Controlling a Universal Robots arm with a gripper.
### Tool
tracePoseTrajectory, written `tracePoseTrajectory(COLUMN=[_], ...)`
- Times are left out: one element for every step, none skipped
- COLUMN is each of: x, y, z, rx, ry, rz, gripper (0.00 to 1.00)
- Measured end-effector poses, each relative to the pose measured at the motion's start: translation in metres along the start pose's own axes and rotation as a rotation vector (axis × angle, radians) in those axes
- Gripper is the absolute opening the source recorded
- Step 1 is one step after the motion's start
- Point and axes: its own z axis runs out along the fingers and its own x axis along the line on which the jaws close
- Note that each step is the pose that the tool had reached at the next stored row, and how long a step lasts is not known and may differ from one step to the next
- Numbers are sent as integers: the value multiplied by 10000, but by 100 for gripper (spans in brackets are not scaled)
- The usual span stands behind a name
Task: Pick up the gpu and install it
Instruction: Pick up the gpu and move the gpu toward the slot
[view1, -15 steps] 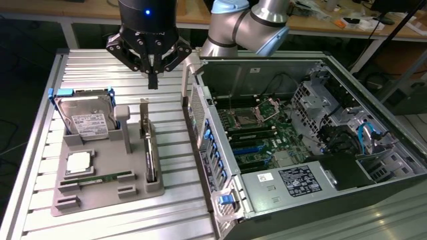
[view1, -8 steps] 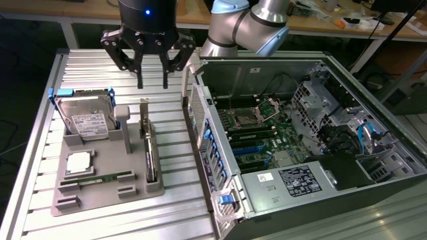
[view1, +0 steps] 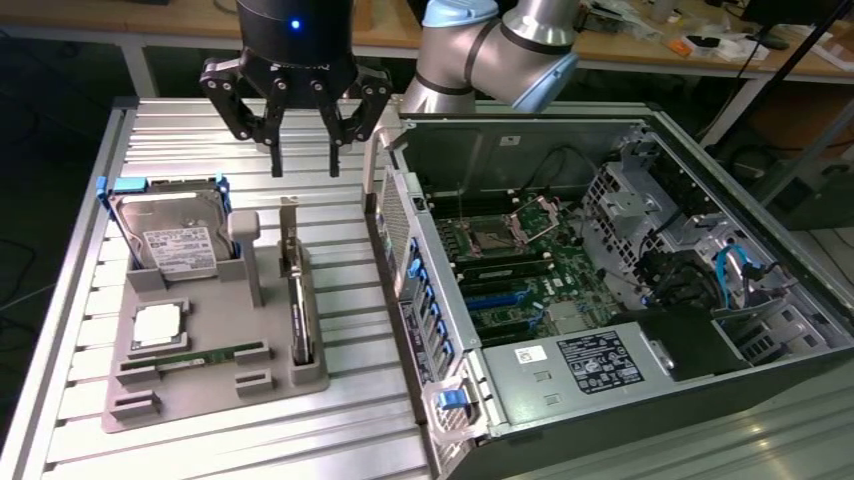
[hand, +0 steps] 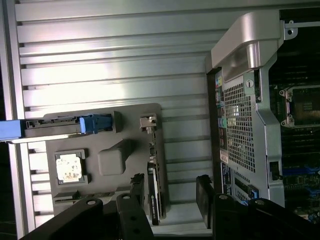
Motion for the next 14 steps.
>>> tracePoseTrajectory(x=[0, 0, 0, 0, 0, 0, 0, 0, 0, 0, 0, 0, 0, 1], y=[0, 0, 0, 0, 0, 0, 0, 0, 0, 0, 0, 0, 0, -1], z=[0, 0, 0, 0, 0, 0, 0, 0, 0, 0, 0, 0, 10, 36], rx=[0, 0, 0, 0, 0, 0, 0, 0, 0, 0, 0, 0, 0, -1], ry=[0, 0, 0, 0, 0, 0, 0, 0, -1, 0, 0, 0, -1, -1], rz=[0, 0, 0, 0, 0, 0, 0, 0, 0, 0, 0, 0, 0, 0], gripper=[54, 54, 54, 54, 54, 54, 54, 54, 54, 54, 54, 54, 54, 54])
